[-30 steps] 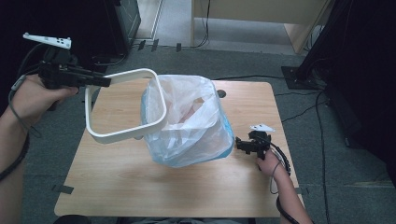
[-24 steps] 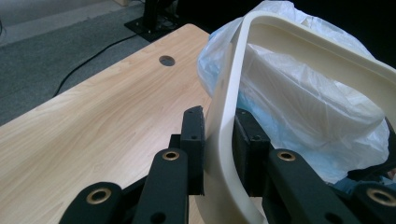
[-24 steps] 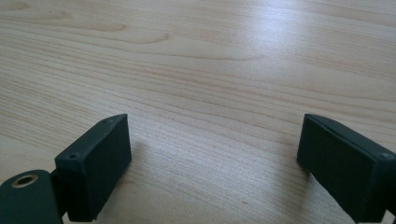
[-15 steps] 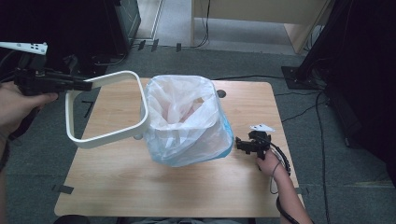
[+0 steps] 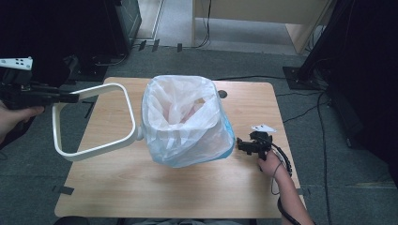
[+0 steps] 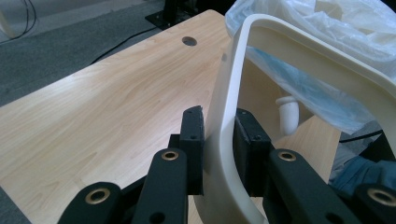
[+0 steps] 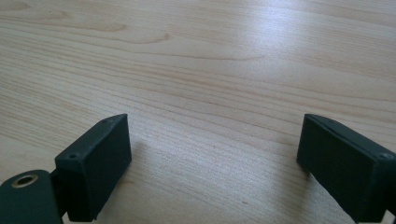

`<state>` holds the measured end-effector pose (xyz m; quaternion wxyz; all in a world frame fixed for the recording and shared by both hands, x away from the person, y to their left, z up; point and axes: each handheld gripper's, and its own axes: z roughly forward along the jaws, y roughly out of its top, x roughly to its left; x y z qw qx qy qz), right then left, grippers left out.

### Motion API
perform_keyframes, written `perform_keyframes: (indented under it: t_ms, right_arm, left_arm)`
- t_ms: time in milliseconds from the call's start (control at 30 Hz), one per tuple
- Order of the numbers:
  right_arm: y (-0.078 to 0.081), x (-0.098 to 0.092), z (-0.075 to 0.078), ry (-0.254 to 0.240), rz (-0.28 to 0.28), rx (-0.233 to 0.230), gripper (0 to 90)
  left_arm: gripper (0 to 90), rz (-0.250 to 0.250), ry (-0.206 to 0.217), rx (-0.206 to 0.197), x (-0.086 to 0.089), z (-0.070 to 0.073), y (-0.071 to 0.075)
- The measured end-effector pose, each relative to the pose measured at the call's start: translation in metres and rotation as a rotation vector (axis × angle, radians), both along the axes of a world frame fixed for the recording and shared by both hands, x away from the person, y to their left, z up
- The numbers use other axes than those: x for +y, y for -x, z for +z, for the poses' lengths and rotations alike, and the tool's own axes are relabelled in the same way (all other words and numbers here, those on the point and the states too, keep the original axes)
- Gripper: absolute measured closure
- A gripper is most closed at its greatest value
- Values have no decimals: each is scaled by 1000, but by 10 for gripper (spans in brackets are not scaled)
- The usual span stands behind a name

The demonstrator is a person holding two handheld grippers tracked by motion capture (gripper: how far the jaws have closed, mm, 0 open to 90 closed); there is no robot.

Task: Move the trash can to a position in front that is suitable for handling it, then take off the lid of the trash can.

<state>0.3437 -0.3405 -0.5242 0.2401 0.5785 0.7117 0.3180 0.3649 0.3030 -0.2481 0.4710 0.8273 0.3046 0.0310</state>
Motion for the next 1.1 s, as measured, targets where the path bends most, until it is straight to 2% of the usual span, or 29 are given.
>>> perform_keyframes:
  t_ms: [67, 600, 767, 867, 1100]
  right_arm:
    - [0, 1, 0, -4, -4, 1, 97]
    - [0, 1, 0, -5, -3, 1, 97]
    - [0, 1, 0, -4, -3, 2, 97]
    - [0, 1, 0, -5, -3, 1, 97]
    - [0, 1, 0, -3, -3, 2, 97]
  left_arm:
    - [757, 6, 6, 4, 2, -4, 1]
    - [754, 32, -32, 20, 15, -43, 5]
    - [754, 40, -33, 25, 22, -56, 9]
    - [754, 47, -48, 23, 27, -63, 13]
    - [753, 47, -69, 16, 32, -88, 18]
